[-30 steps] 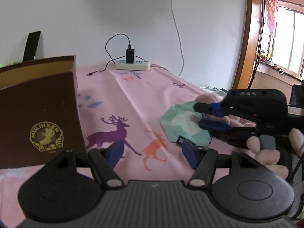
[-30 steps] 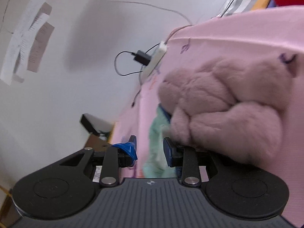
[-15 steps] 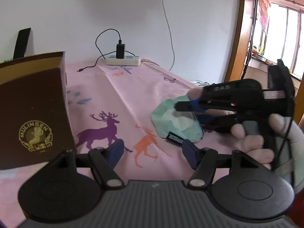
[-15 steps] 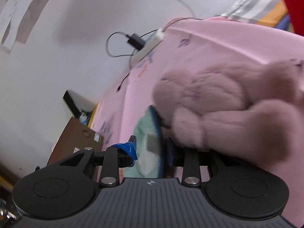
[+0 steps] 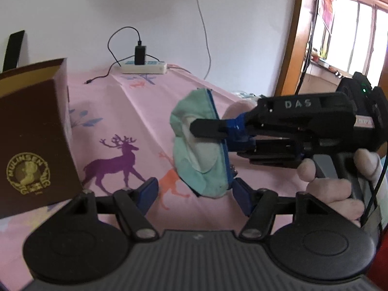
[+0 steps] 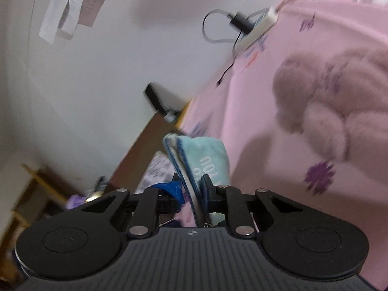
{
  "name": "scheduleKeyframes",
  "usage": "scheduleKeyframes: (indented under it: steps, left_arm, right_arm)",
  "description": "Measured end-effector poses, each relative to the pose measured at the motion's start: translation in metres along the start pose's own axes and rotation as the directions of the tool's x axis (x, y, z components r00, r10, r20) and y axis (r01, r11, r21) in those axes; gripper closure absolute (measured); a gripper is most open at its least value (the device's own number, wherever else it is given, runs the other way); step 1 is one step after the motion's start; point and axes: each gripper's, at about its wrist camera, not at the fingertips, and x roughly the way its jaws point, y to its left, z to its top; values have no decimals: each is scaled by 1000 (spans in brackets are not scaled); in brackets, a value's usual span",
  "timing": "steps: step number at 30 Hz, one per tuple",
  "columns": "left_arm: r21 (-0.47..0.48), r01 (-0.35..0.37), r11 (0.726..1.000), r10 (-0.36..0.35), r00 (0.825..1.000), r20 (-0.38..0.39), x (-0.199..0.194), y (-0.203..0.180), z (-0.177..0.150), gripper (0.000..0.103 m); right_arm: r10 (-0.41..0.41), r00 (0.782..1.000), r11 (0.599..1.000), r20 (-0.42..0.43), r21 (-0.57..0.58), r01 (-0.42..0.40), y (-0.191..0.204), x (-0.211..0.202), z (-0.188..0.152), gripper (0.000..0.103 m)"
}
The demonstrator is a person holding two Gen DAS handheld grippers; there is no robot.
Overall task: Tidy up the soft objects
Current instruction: 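Carry the mint-green cloth into the cardboard box and open the right gripper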
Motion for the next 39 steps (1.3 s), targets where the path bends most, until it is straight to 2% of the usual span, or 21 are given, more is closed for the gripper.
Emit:
scheduleKeyframes:
  steps: [3, 7, 11, 18, 27, 34, 39]
  left_arm:
    - [6, -4, 1000, 4, 1000, 11, -1, -2, -1, 37]
    - [24, -9, 1000, 7, 997, 76, -10, -5, -3, 37]
    - [20, 3, 1000, -5, 992, 125, -15, -4, -4, 46]
    - [52, 15, 999, -24, 985, 168, -23, -9, -6, 48]
    - [151, -44, 988, 8, 972, 236, -40, -29, -13, 57]
    - [193, -106, 976, 39, 945, 323, -78, -28, 1, 58]
    - [225, -186, 956, 92, 923, 374, -107, -7, 26, 58]
  right_arm:
    - [60, 998, 997, -27, 40, -59, -1, -5, -4, 103]
    - [122, 989, 992, -78, -10, -123, 12, -7, -12, 103]
    - [150, 984, 988, -99, -10, -151, 14, -6, -14, 103]
    - [278, 956, 959, -90, 88, -271, 4, -9, -12, 103]
    - [324, 942, 943, -82, 107, -315, 13, -11, -13, 103]
    - [391, 915, 920, -103, 48, -388, 65, -3, -6, 101]
    - [447, 885, 894, -132, 45, -445, 108, 26, 10, 101]
